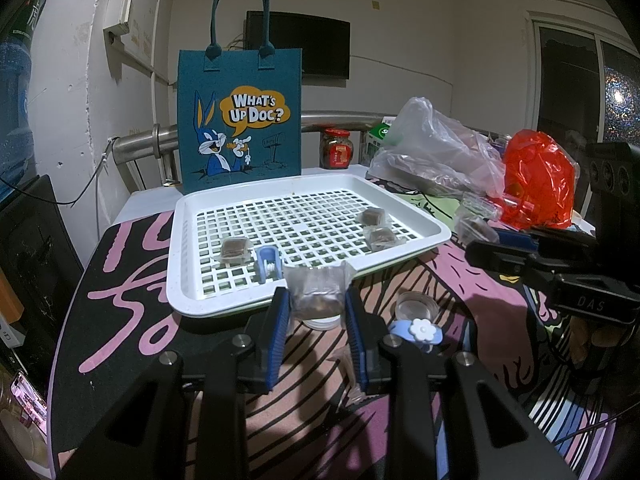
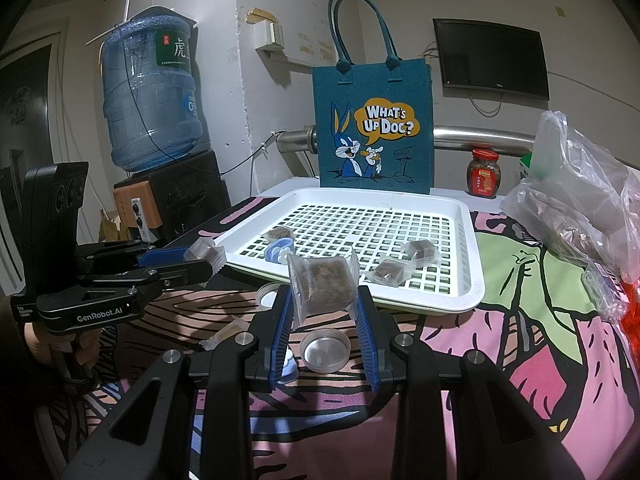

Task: Organize objects
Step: 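Hold both grasped clear boxes raised in front of the white tray, then lower both held boxes onto the white tray and open both tools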

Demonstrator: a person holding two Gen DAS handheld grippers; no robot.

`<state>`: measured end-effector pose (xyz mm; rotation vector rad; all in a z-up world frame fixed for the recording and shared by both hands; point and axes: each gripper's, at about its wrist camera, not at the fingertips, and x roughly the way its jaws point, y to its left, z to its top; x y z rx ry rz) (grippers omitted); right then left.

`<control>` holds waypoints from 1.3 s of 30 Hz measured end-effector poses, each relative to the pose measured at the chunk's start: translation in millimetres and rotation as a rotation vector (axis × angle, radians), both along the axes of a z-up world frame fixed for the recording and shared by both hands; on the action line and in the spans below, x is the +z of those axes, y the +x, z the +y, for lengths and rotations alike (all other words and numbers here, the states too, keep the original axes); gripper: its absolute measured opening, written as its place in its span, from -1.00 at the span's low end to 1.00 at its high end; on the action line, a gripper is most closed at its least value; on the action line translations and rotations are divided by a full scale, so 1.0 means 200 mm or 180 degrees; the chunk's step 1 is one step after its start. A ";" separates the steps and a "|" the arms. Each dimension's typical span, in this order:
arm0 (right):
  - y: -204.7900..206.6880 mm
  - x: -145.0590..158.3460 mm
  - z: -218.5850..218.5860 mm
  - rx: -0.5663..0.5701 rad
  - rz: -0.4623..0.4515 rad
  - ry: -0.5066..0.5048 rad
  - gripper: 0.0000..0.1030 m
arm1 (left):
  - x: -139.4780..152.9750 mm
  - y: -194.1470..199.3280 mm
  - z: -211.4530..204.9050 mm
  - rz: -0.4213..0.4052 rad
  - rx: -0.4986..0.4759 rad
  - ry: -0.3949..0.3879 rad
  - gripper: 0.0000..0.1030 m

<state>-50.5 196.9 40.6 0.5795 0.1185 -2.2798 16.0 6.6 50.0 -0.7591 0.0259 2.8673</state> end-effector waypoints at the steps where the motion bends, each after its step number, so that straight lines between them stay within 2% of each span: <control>1: 0.00 0.00 0.00 0.0001 -0.0002 -0.0002 -0.42 | 0.00 0.00 0.00 0.0000 0.0000 -0.0001 -0.47; 23: -0.02 -0.01 0.00 -0.0040 -0.0140 -0.0080 -0.42 | -0.03 -0.02 -0.01 -0.0099 0.0042 0.0019 -0.47; 30: -0.06 -0.02 0.02 -0.0105 -0.0292 -0.0101 -0.42 | -0.04 -0.05 -0.02 -0.0207 0.0083 0.0061 -0.47; 36: -0.10 -0.03 0.02 -0.0159 -0.0415 -0.0079 -0.42 | -0.06 -0.09 -0.03 -0.0403 0.0026 0.0125 -0.47; 39: -0.12 -0.01 0.04 -0.0198 -0.0432 -0.0031 -0.42 | -0.02 -0.10 -0.04 -0.0354 0.0030 0.0071 -0.47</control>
